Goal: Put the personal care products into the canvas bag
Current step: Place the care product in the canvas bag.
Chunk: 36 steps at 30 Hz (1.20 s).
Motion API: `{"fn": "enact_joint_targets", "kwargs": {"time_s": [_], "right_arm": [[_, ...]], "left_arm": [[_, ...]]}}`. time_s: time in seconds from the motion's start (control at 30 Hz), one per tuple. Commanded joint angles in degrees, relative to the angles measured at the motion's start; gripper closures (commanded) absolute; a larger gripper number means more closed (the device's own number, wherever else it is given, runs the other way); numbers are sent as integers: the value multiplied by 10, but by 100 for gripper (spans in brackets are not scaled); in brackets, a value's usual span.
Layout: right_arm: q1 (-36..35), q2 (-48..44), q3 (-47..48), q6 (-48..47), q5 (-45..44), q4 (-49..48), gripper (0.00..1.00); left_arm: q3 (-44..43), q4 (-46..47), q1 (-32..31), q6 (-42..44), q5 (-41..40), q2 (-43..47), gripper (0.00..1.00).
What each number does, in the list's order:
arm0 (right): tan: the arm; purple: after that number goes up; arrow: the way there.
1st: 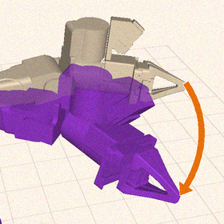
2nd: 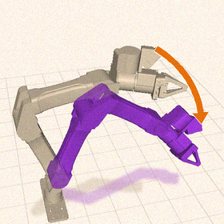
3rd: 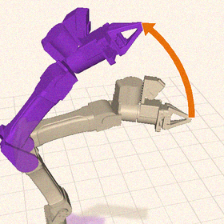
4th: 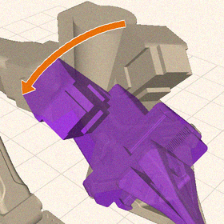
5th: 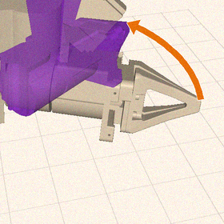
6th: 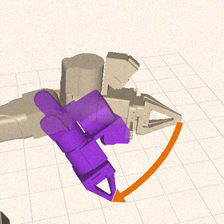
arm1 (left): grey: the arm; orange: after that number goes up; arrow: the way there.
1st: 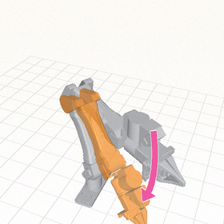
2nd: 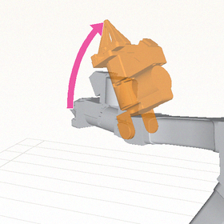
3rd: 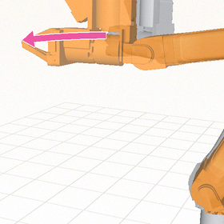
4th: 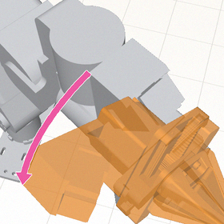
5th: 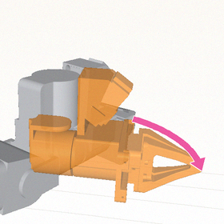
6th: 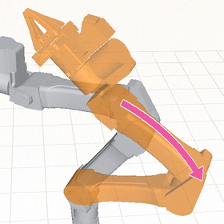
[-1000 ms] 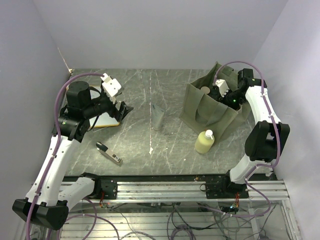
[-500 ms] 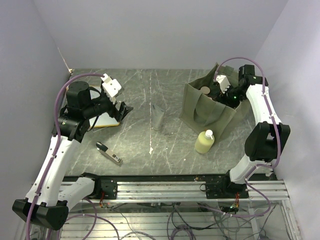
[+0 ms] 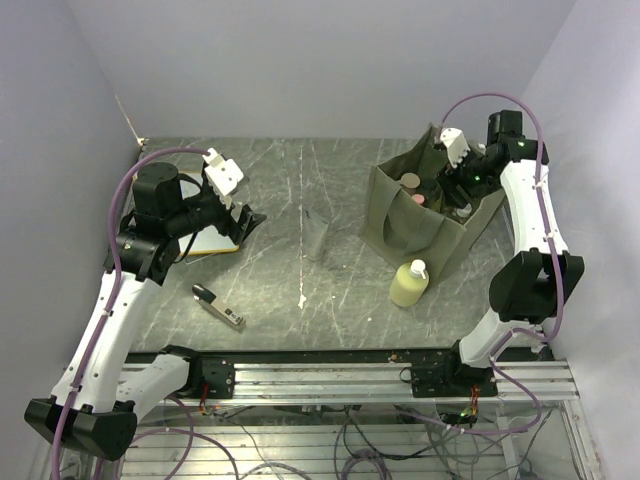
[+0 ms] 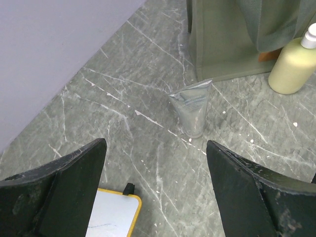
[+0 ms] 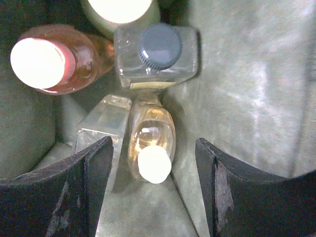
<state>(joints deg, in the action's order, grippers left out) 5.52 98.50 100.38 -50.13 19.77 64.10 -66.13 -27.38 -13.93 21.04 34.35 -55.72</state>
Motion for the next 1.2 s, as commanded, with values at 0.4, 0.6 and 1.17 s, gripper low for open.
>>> {"fn": "enact_joint_targets", "kwargs": {"time_s": [0.4,0.6,1.17], "right_arm": [[-9,-77,133,142,35,-41,32],[-52,-138,112,163,63,-55,32],[-358,-251,-111,105,44,-42,33]], "left_arm": [[0,0,6,3,-2,6,5],[-1,3,6,-6,-18,5,2],[1,17,6,-29,-100,7,0]]}}
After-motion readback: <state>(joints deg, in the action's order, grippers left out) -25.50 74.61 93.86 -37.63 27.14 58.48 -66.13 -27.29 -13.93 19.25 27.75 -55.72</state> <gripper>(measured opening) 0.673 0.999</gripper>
